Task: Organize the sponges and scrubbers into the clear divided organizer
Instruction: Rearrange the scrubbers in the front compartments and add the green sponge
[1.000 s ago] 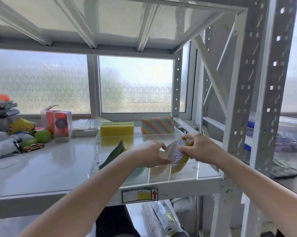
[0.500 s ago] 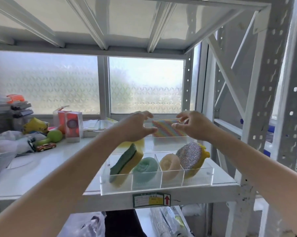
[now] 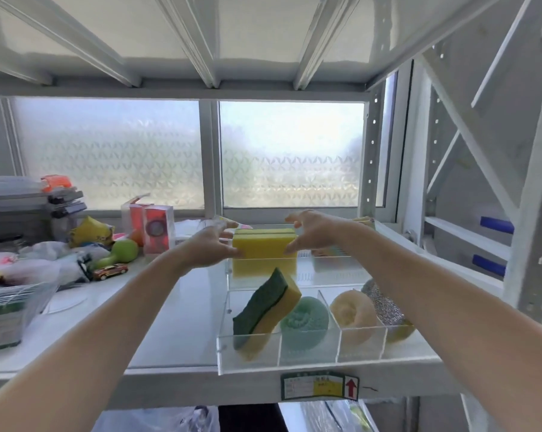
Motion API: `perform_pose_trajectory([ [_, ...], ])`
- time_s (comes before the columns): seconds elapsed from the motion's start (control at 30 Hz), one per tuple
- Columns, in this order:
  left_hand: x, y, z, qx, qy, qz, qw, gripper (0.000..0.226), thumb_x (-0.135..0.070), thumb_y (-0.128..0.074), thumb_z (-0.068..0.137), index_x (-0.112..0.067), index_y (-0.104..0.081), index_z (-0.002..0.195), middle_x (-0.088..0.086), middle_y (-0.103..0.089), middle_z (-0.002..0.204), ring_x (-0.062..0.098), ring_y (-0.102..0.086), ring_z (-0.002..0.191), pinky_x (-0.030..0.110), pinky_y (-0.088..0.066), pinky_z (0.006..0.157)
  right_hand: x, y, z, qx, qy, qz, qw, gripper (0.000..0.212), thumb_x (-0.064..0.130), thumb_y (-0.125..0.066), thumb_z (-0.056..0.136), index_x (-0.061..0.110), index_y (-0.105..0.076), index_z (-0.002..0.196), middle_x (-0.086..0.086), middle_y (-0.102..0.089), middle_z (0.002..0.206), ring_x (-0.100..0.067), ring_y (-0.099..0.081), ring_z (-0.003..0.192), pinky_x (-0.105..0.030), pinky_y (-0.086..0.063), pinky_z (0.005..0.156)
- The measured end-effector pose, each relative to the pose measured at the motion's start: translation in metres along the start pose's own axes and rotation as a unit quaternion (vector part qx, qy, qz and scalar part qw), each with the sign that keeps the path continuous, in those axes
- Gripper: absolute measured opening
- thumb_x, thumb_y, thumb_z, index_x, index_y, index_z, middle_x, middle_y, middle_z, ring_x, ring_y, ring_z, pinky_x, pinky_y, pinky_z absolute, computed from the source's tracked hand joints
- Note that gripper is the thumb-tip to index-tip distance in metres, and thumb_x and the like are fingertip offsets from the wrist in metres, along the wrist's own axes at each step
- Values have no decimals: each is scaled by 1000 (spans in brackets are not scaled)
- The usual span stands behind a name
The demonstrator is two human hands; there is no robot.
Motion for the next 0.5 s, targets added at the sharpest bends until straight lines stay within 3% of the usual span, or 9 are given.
perform_pose_trajectory([
  [0.3,3,1,14,-13,-18,4,1000,65,-14,-71,79,-14,-41,136,11,-53,130,19,-50,111,28,-42,88,-4,-8,11,13,8,-4,1000,68,18,-73,77,16,-42,138,-10,-49,131,-21,-60,90,-33,-58,72],
  [0.4,1,0,13,-9,-19,14,1000,70,-16,-72,78,-16,-37,139,12,-50,133,19,-49,112,27,-41,88,-3,-1,7,11,20,-11,1000,73,23,-74,77,15,-39,141,-10,-48,137,-23,-59,105,-31,-55,84],
  [0.5,-10,6,12,-39,-41,27,998,79,-24,-74,76,-21,-32,142,8,-43,143,23,-42,129,28,-34,98,-9,30,-2,-29,21,22,999,73,28,-73,78,14,-40,141,-9,-50,138,-25,-52,121,-27,-39,90],
])
Point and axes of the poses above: each hand's wrist, its own z-axis towards the middle knuckle, its own y-axis out of the back of the hand, x = y × z, the point moved 4 cm from there along z, towards the middle knuckle
